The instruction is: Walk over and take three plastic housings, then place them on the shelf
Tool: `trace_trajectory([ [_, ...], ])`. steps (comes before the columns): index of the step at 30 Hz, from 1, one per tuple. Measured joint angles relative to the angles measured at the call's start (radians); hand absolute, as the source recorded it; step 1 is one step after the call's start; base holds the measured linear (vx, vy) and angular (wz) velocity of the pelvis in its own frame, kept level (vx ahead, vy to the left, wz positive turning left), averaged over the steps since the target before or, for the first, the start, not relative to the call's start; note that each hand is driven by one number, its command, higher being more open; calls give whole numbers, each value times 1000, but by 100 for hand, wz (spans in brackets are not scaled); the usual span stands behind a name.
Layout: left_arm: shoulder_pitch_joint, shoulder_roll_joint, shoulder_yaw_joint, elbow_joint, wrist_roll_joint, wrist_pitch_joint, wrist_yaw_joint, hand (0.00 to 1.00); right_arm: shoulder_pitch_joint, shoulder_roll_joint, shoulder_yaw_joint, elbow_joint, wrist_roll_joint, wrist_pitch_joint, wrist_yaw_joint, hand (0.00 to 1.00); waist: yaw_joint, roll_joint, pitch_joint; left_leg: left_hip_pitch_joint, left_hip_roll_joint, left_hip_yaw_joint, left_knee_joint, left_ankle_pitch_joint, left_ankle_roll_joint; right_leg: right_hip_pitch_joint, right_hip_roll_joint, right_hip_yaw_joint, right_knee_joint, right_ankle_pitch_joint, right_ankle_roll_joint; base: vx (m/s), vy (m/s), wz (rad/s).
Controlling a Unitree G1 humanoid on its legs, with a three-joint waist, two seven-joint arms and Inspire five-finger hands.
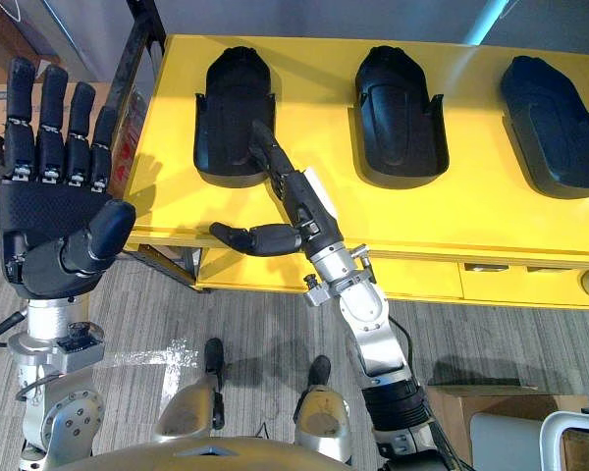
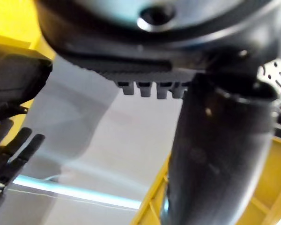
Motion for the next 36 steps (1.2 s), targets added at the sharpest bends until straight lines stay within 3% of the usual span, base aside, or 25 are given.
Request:
trace_trajectory([
  [19, 1, -28, -1, 0, 3, 21, 0, 100, 0, 20, 22, 15, -1, 2, -17, 100, 18, 0, 0, 14, 0, -7, 0, 4, 1, 7, -4, -3, 27, -13, -3, -1, 0, 0],
  [36, 10, -28, -15, 0, 5, 22, 0, 100, -41, 37, 31, 53, -4, 42, -102, 100, 21, 0, 0, 13, 0, -27, -2, 15, 0, 17, -4, -21, 30, -14, -4, -9, -4, 3],
])
